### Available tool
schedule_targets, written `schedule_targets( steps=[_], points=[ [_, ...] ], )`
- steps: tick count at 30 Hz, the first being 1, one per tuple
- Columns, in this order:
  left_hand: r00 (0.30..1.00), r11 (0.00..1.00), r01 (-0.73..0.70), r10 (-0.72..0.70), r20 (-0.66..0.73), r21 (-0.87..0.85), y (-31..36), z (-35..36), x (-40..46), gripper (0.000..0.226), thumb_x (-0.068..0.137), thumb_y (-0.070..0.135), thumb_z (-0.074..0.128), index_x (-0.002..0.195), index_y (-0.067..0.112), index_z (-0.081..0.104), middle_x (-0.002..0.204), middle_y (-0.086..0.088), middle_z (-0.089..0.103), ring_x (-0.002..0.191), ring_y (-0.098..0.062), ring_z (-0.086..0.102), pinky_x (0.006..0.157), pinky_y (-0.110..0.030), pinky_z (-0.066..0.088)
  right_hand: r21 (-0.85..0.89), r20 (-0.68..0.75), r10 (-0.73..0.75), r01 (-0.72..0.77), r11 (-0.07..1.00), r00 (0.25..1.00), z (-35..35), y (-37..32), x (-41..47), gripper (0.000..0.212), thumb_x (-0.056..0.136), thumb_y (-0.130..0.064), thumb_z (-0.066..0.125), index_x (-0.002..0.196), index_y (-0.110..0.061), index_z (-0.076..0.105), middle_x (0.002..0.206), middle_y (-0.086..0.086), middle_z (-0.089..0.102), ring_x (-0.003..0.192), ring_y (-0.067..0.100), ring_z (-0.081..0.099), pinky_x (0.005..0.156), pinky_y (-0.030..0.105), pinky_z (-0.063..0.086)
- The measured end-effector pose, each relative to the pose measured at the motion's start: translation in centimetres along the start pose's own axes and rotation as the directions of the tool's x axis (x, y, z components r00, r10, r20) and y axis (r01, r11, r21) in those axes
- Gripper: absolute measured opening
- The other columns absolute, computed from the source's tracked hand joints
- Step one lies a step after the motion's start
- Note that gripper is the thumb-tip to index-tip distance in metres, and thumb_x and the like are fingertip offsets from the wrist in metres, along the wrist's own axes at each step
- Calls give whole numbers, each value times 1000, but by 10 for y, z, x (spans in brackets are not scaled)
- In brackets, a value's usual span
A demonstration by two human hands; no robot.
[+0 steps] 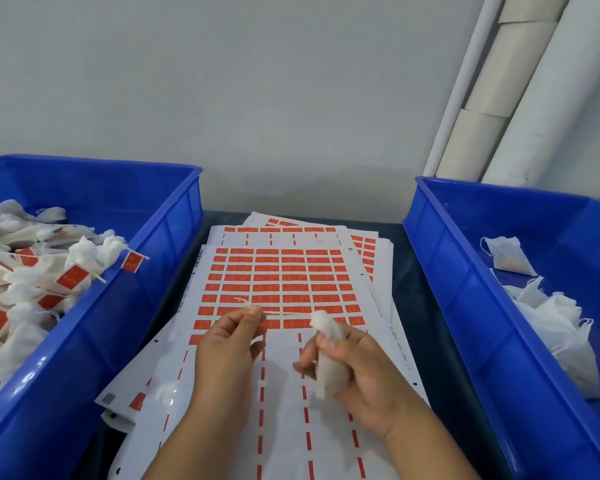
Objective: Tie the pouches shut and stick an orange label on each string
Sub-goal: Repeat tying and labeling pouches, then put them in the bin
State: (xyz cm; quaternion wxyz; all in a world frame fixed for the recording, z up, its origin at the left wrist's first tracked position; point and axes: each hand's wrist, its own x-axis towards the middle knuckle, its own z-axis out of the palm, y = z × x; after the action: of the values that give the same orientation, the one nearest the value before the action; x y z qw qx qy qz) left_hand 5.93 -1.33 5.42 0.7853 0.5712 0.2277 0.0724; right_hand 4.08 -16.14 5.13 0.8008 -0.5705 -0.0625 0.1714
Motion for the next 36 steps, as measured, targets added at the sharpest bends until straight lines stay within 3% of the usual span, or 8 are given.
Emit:
schedule_targets(
  steps=[4, 8, 12, 16, 20, 24, 28, 36],
  points=[
    [986, 935, -163, 144, 82, 314, -12, 6, -11, 11, 82, 29, 68, 71, 25, 67, 63, 19, 65, 68, -6, 62, 46, -8, 41, 287, -269, -7, 88, 954, 963, -5, -1, 3, 20, 72, -20, 72, 92, -17, 75, 89, 7, 72, 74, 16, 70, 76, 35, 58],
    [874, 739, -469, 310, 374, 483, -18, 7, -25, 17, 80, 30, 69, 67, 37, 60, 64, 28, 60, 76, 14, 55, 51, 0, 40, -119, -451, -74, 22, 993, 890, -4, 2, 5, 18, 89, -20, 64, 89, -30, 78, 97, -11, 73, 96, 18, 68, 82, 34, 58],
    [797, 646, -601, 443, 410, 471, -14, 4, -25, 22, 80, 27, 69, 68, 40, 56, 79, 27, 56, 87, 17, 48, 60, 1, 40, -596, -333, -189, -51, 801, 924, 2, 3, 0, 11, 88, -32, 65, 80, -32, 72, 78, -20, 69, 81, 5, 65, 62, 12, 51],
    [821, 693, -564, 418, 389, 449, -13, 4, -24, 22, 85, 22, 64, 73, 39, 57, 81, 28, 58, 85, 8, 56, 58, -3, 42, -694, -136, -103, -21, 719, 985, 4, 7, -1, 7, 90, -20, 59, 90, -24, 65, 89, -1, 66, 87, 17, 63, 76, 25, 57],
    [868, 729, -473, 293, 400, 494, -16, 6, -25, 17, 88, 25, 60, 75, 36, 57, 71, 22, 62, 71, 3, 61, 53, -2, 42, -680, -20, 4, -16, 733, 1000, -1, 6, -2, 21, 90, -20, 59, 96, -39, 64, 104, -10, 68, 98, 8, 62, 75, 14, 53],
    [890, 778, -427, 271, 367, 461, -15, 6, -21, 17, 87, 23, 62, 72, 31, 59, 65, 18, 62, 68, 7, 59, 51, -2, 41, -671, -68, -52, -7, 742, 996, 2, 11, 1, 19, 90, -23, 61, 88, -41, 65, 89, -15, 68, 88, 1, 63, 69, 12, 53],
    [916, 808, -369, 233, 326, 458, -16, 5, -18, 15, 88, 24, 61, 73, 29, 60, 70, 14, 63, 68, -3, 61, 50, -3, 41, -759, -152, -146, -21, 650, 977, 6, 16, 4, 12, 88, -25, 62, 80, -33, 58, 80, -13, 63, 77, 6, 61, 60, 9, 46],
    [963, 904, -194, 103, 248, 381, -15, 3, -15, 13, 88, 27, 60, 77, 25, 65, 68, 11, 64, 64, -7, 58, 53, -10, 41, -794, -139, -286, 65, 604, 948, 10, 22, 5, 13, 95, -32, 53, 84, -38, 50, 86, -17, 59, 83, 5, 59, 65, 11, 49]
  ],
)
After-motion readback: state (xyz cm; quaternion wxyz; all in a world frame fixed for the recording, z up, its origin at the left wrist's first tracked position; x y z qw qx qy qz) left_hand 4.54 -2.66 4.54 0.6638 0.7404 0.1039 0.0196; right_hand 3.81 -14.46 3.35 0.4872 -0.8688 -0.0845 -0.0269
